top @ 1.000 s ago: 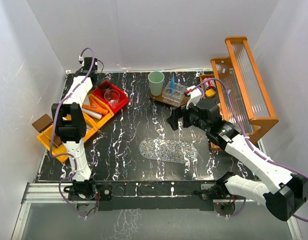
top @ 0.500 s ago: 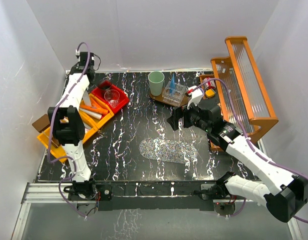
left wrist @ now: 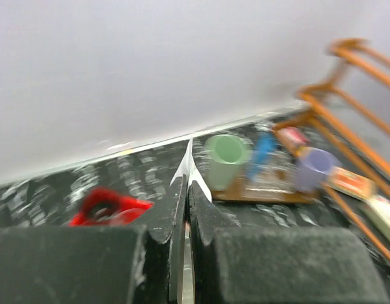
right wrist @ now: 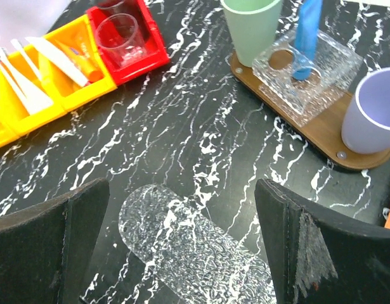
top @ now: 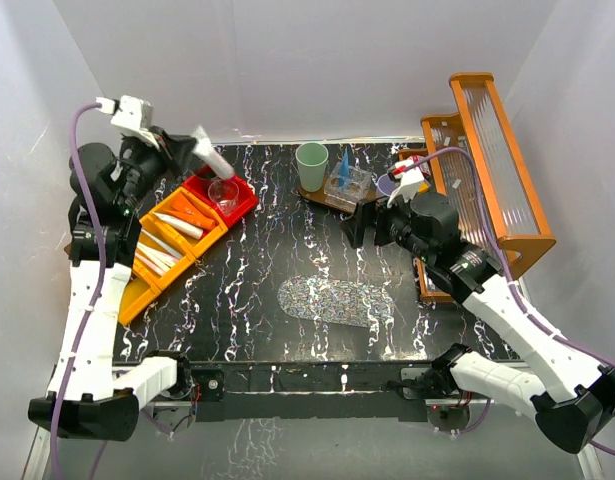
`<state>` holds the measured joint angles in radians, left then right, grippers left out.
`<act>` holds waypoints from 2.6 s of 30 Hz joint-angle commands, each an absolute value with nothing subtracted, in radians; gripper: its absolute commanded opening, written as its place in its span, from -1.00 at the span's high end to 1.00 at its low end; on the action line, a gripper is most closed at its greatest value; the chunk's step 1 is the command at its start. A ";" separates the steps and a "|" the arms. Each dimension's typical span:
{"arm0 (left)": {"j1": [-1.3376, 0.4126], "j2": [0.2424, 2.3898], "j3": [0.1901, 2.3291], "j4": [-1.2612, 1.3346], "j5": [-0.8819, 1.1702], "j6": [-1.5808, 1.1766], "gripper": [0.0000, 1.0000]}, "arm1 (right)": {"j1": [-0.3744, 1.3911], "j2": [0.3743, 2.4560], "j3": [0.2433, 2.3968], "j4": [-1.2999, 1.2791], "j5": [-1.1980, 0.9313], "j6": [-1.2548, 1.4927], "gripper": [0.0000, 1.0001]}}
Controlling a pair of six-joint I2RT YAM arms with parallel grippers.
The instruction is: Prepare toiletry sets of a toothbrush and toothpaste on the tray
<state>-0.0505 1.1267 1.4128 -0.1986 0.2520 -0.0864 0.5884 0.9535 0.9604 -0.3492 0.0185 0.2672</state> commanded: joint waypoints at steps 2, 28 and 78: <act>-0.088 1.129 1.225 0.097 0.905 -0.251 1.00 | 0.587 0.988 1.090 -0.381 -0.183 0.190 -0.93; -0.476 1.198 1.101 -0.137 1.199 -0.103 1.00 | 0.587 1.237 1.077 -0.065 -1.068 0.257 0.21; -0.477 0.880 0.885 0.139 -0.211 0.090 -0.76 | 0.546 1.457 1.126 0.600 0.607 -0.040 1.00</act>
<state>-0.4801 0.9176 0.8913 0.0826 -0.1627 0.0628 0.5529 1.4353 1.0393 0.3866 0.5926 0.0345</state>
